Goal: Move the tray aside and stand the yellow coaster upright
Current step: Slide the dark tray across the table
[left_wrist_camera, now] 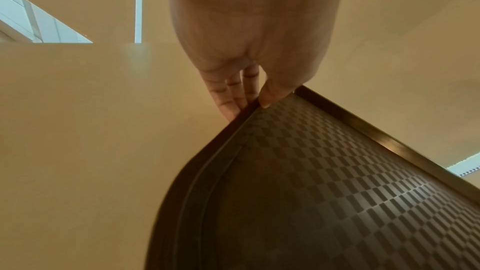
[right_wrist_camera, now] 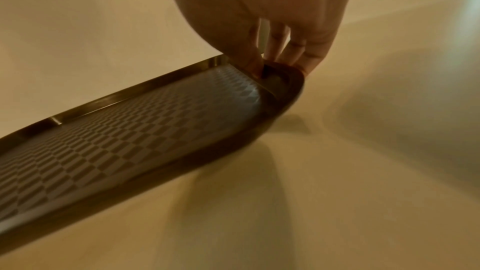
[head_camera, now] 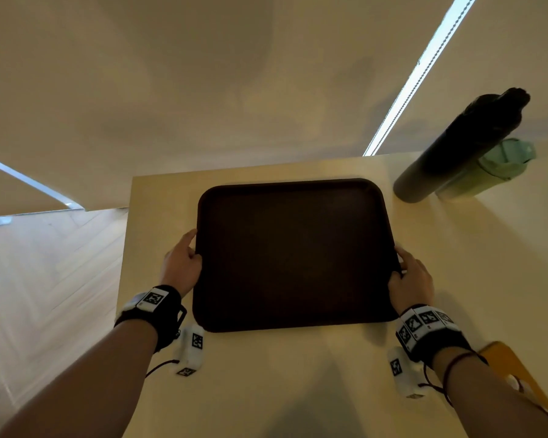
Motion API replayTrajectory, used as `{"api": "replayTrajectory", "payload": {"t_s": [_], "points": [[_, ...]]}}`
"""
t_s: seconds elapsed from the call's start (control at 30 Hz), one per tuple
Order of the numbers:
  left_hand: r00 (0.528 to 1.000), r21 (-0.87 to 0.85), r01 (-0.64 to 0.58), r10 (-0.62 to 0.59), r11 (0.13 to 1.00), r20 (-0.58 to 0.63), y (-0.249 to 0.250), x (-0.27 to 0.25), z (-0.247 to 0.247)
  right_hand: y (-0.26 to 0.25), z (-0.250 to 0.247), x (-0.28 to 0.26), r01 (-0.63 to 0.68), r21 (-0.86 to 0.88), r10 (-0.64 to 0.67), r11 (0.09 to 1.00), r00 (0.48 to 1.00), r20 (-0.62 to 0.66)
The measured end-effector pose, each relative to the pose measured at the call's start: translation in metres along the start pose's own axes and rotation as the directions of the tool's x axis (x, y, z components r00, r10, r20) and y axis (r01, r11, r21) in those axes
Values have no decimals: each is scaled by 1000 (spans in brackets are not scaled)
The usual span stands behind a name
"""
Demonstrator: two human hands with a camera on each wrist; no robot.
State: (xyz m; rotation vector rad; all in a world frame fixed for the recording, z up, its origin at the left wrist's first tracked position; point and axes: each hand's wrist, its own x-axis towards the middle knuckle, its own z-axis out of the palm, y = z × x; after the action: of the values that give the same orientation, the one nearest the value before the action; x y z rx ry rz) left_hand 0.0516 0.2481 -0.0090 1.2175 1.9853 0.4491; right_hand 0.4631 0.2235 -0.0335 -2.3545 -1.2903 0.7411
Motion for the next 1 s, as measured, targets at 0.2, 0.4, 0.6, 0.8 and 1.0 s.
{"api": "replayTrajectory", "payload": {"t_s": [0.2, 0.4, 0.6, 0.8, 1.0], "points": [[1000, -22, -8, 8, 1000, -3, 19, 18, 6, -7, -4, 27, 7, 4, -7, 1000, 1000, -26], [1000, -40, -1, 1, 999, -13, 31, 30, 9, -12, -6, 49, 22, 5, -22, 1000, 1000, -5], [1000, -60, 16, -18, 998, -24, 32, 37, 11, -16, -6, 61, 38, 3, -38, 999, 999, 0], [999, -54, 13, -15, 998, -29, 34, 41, 11, -19, -5, 68, 46, 0, -46, 999, 999, -5], [1000, -35, 8, -9, 999, -30, 37, 42, 10, -21, -5, 68, 52, 7, -52, 999, 999, -14]]}}
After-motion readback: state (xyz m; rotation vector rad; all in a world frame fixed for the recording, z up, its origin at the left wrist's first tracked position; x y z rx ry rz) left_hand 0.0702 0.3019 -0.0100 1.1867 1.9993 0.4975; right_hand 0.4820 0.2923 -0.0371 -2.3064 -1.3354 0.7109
